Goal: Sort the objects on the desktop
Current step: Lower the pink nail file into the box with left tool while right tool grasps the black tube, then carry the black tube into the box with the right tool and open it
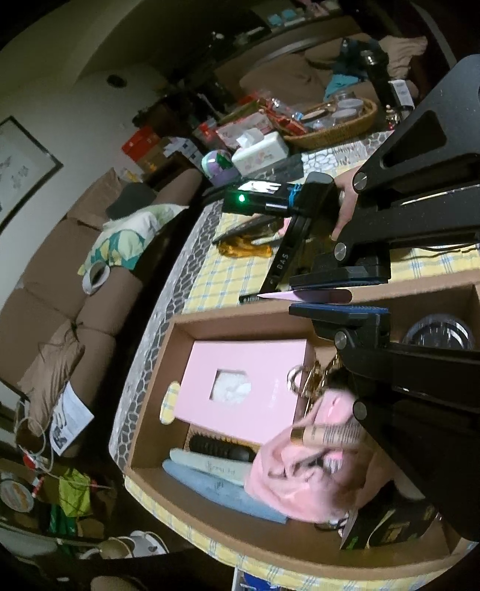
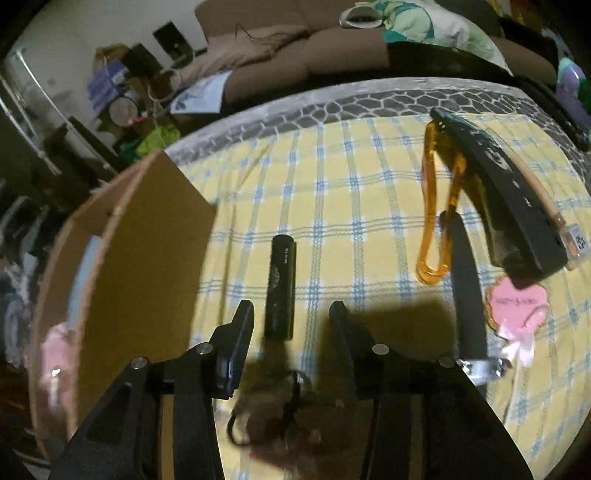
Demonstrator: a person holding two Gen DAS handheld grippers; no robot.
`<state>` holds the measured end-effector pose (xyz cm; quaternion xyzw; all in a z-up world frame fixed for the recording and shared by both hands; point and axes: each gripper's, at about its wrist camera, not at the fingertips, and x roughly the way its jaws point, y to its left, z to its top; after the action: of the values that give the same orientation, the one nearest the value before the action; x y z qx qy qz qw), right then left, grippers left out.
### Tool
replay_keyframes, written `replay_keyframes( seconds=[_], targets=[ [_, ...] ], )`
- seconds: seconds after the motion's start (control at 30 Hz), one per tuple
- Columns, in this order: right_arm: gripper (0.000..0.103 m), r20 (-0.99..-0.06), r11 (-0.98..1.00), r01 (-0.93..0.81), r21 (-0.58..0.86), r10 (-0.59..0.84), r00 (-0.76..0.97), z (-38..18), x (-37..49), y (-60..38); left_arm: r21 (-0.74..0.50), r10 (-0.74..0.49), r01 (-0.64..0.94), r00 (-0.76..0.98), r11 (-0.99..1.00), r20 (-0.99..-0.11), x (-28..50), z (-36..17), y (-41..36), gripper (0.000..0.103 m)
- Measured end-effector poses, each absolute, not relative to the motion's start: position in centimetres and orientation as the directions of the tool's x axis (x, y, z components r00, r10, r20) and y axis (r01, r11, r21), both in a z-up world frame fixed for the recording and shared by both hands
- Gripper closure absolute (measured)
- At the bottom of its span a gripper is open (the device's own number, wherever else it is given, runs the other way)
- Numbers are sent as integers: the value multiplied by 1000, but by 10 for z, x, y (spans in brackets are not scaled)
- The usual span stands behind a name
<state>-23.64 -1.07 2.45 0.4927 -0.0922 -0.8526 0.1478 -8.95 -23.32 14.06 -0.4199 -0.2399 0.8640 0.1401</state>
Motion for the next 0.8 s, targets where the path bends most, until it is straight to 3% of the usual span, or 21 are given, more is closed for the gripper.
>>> replay_keyframes(
  seconds=[0.13,0.2,0.27,0.47,0.8],
  targets=[
    [64,-837,-964,205,171,-252,-486,18,-242,-27,-524,426,-9,-595,-851,-682,-95,133,-250,96],
    [87,-854,-970,240,49,-165,-494,17,-241,-37,-520,419,6,-585,-854,-694,-97,128,-259,96],
    [88,-858,-960,279,-15,-131,-497,16,-236,-43,-524,418,20,-578,-852,-701,-98,124,-266,96],
    [88,-831,-957,233,174,-270,-487,39,-215,-19,-522,415,50,-544,-851,-729,-99,109,-277,96],
    [88,-687,-794,384,472,-604,-403,114,-134,-57,-515,413,95,-483,-852,-772,-102,84,-277,96]
  ],
)
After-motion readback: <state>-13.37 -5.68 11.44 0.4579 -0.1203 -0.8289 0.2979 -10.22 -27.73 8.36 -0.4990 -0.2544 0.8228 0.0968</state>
